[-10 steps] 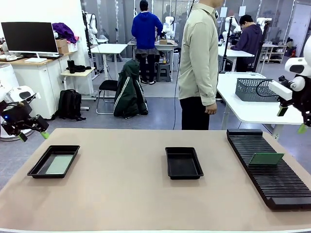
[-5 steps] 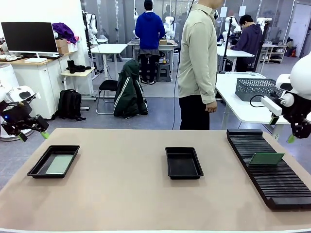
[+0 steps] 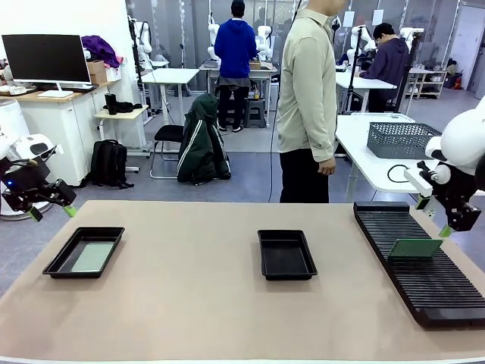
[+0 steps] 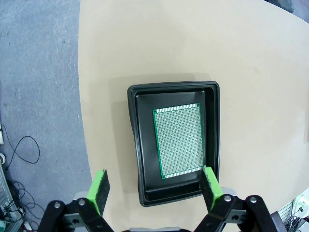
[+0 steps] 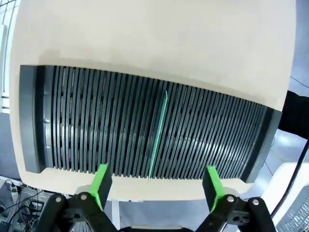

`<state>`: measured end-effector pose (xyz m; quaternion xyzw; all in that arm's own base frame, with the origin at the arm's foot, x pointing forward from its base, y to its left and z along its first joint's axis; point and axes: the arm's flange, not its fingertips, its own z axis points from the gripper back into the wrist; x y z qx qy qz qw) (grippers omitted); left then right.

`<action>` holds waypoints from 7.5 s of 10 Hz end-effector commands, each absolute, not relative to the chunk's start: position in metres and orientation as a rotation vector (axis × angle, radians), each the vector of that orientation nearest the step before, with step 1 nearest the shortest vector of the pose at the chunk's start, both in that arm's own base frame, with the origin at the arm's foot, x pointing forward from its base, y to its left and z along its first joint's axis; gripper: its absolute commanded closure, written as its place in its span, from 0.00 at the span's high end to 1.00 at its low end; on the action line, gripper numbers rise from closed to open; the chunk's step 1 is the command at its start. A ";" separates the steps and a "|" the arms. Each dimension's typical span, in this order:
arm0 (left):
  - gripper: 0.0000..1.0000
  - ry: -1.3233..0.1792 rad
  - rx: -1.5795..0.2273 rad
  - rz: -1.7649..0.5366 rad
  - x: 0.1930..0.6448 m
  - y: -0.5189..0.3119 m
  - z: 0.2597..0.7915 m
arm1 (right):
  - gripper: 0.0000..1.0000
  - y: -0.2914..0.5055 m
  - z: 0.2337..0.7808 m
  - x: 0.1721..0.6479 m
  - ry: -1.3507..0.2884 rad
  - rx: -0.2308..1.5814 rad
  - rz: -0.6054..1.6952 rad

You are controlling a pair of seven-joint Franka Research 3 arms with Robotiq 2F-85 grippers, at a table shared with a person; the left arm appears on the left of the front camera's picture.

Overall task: Inspect and transfer BCBs to ESD trays.
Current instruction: Pick up the Blank PCB from the PCB Rack and place it in the right ESD tray.

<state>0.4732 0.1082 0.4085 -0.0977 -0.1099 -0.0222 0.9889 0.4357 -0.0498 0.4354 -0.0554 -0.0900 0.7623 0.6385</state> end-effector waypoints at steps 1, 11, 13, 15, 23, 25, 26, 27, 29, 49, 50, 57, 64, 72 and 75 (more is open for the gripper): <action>1.00 -0.227 -0.200 -0.037 0.472 0.108 0.408 | 1.00 -0.056 0.417 0.444 -0.235 -0.114 1.737; 1.00 -0.227 -0.200 -0.037 0.472 0.108 0.408 | 1.00 -0.053 0.362 0.447 -0.250 -0.111 1.628; 1.00 -0.227 -0.200 -0.037 0.472 0.108 0.408 | 0.98 -0.051 0.362 0.442 -0.263 -0.110 1.610; 1.00 -0.227 -0.200 -0.037 0.472 0.108 0.408 | 0.93 -0.048 0.360 0.440 -0.270 -0.110 1.582; 1.00 -0.227 -0.200 -0.037 0.472 0.108 0.408 | 0.67 -0.045 0.364 0.437 -0.233 -0.107 1.524; 1.00 -0.227 -0.200 -0.037 0.472 0.108 0.408 | 0.60 -0.048 0.366 0.437 -0.205 -0.109 1.515; 1.00 -0.227 -0.200 -0.037 0.472 0.108 0.408 | 0.58 -0.049 0.366 0.438 -0.204 -0.109 1.518; 1.00 -0.227 -0.200 -0.037 0.472 0.108 0.408 | 0.53 -0.048 0.367 0.439 -0.199 -0.109 1.520; 1.00 -0.227 -0.200 -0.037 0.472 0.108 0.408 | 0.47 -0.048 0.366 0.441 -0.182 -0.111 1.516; 1.00 -0.227 -0.200 -0.037 0.472 0.108 0.408 | 0.00 -0.050 0.368 0.445 -0.192 -0.122 1.522; 1.00 -0.227 -0.200 -0.037 0.472 0.108 0.408 | 0.00 -0.050 0.368 0.445 -0.192 -0.122 1.522; 1.00 -0.227 -0.200 -0.037 0.472 0.108 0.408 | 0.00 -0.050 0.368 0.445 -0.192 -0.122 1.522; 1.00 -0.227 -0.200 -0.037 0.472 0.108 0.408 | 0.02 -0.049 0.395 0.437 -0.200 -0.138 1.520; 1.00 -0.227 -0.200 -0.037 0.472 0.108 0.408 | 0.02 -0.035 0.579 0.415 -0.105 -0.186 1.445; 1.00 -0.227 -0.200 -0.037 0.472 0.108 0.408 | 0.02 -0.038 0.640 0.409 -0.122 -0.171 1.399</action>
